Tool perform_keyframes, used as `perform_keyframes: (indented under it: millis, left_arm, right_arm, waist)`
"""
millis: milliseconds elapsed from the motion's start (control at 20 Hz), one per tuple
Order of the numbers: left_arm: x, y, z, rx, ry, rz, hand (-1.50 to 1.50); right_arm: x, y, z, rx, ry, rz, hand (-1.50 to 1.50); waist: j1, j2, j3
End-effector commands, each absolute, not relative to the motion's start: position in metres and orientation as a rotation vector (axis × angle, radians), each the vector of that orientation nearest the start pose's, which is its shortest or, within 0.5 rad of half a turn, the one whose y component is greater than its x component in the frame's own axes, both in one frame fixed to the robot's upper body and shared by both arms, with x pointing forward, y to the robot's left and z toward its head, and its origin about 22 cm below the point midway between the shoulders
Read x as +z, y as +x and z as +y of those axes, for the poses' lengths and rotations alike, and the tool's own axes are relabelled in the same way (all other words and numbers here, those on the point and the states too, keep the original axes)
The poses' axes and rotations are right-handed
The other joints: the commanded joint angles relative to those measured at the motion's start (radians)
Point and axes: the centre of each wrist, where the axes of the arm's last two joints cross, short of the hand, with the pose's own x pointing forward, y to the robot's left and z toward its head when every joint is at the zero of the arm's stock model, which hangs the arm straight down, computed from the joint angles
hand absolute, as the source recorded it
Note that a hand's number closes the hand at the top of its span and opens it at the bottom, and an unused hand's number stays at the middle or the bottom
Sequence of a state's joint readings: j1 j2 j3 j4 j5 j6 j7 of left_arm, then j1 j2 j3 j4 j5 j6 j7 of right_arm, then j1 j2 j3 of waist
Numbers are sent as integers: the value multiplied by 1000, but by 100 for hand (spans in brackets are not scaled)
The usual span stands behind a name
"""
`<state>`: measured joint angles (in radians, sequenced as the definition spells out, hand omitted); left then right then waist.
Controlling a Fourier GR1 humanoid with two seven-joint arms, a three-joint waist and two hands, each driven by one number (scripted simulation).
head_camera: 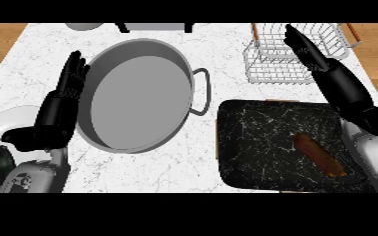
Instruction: Pick the sweet potato from the tray and place it in the tiered basket
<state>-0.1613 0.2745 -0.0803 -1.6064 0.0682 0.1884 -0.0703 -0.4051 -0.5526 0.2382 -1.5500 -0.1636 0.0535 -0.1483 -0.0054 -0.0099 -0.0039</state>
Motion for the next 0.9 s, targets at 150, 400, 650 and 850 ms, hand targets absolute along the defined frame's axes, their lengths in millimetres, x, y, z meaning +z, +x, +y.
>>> perform_keyframes:
  millis: [150, 400, 650, 850]
  left_arm:
    - [52, 276, 292, -166, 447, -1678, 0]
    - [31, 260, 310, -148, 487, -1529, 0]
    - [23, 267, 313, -188, 472, -1518, 0]
    - [28, 268, 301, -196, 447, -1501, 0]
  right_arm:
    - [124, 267, -296, 677, -2, -1892, 150]
    - [115, 260, -382, 421, -718, -1761, -150]
    - [88, 191, -386, 357, -757, -1801, -150]
    - [122, 166, -385, 606, -815, -1706, -150]
  waist:
    - [-24, 4, 4]
    - [-110, 7, 4]
    - [-42, 5, 3]
    - [-36, 3, 2]
